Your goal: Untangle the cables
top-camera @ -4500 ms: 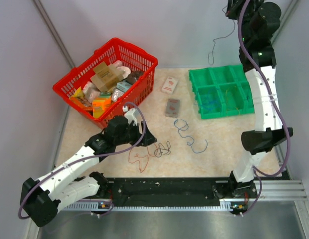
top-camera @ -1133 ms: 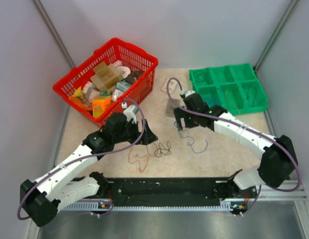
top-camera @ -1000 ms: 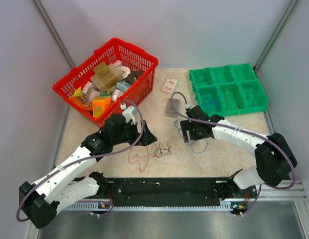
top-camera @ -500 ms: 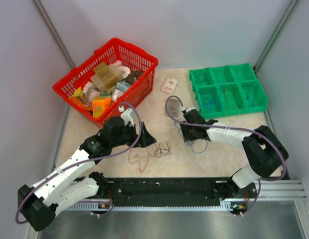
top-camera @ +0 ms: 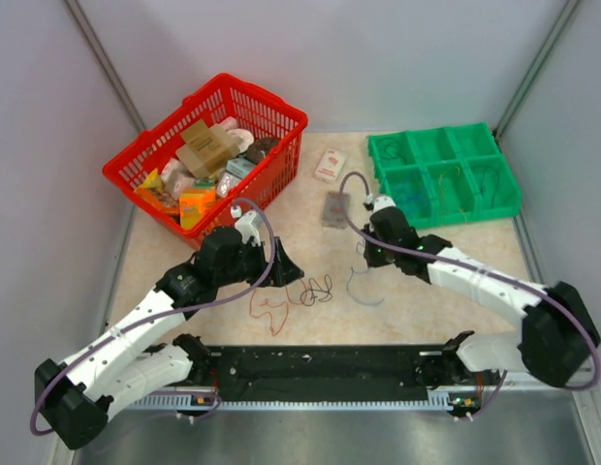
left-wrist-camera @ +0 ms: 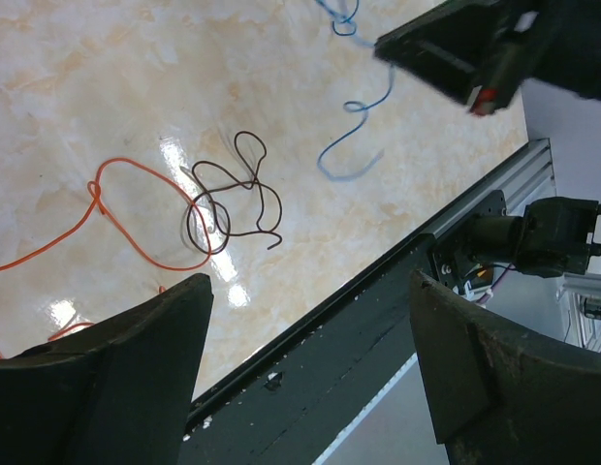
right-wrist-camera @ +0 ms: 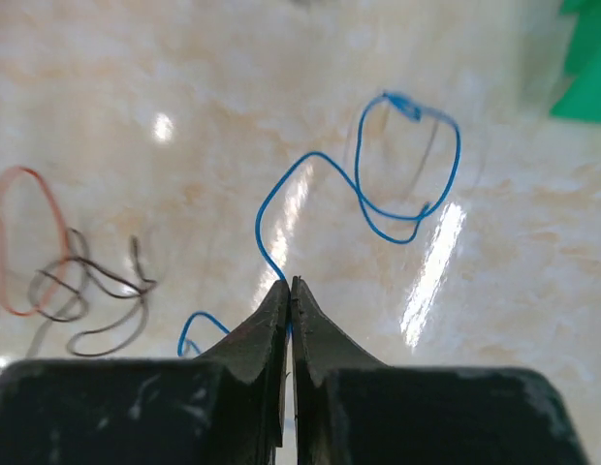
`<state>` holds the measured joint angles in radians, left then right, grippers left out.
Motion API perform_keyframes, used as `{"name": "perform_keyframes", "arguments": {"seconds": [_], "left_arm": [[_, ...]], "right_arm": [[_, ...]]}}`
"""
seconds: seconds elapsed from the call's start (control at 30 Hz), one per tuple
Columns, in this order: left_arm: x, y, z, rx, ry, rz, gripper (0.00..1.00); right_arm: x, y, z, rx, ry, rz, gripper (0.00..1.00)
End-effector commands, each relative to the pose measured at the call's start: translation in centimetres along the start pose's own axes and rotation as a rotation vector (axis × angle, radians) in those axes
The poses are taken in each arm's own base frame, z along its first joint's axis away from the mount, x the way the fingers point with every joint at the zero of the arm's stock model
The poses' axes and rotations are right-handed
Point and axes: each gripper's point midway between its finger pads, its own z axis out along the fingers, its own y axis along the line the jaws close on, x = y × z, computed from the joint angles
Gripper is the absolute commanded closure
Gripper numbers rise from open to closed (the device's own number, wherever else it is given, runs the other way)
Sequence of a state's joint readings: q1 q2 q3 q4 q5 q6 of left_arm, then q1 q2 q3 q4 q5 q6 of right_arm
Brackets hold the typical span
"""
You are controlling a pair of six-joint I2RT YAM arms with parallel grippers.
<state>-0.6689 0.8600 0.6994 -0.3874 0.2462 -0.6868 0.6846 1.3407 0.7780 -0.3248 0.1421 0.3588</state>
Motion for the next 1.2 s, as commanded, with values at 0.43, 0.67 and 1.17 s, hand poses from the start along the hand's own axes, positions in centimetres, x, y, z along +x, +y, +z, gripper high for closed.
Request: {"name": "perform_keyframes", "arguments": {"seconds": [0.43,0.67,1.17], "left_arm": [[-1.3,-1.5,-0.4,0.044,-0.033,0.032,0.15],[-1.0,-1.4,-0.2,0.047,-0.017,0.045,0.15],[-0.3,-0.4,-0.1,0.021,-0.012,0.052,0.14]], "right_arm": [[-21.9,-8.3,-10.5,0.144,-0.473,0.246,1.0],[-22.4,-10.8,-5.3,-0.108,-0.359,0.389,1.0],[-20.3,-24.3,3.6,0.321,-0.166,0.39,1.0]]}}
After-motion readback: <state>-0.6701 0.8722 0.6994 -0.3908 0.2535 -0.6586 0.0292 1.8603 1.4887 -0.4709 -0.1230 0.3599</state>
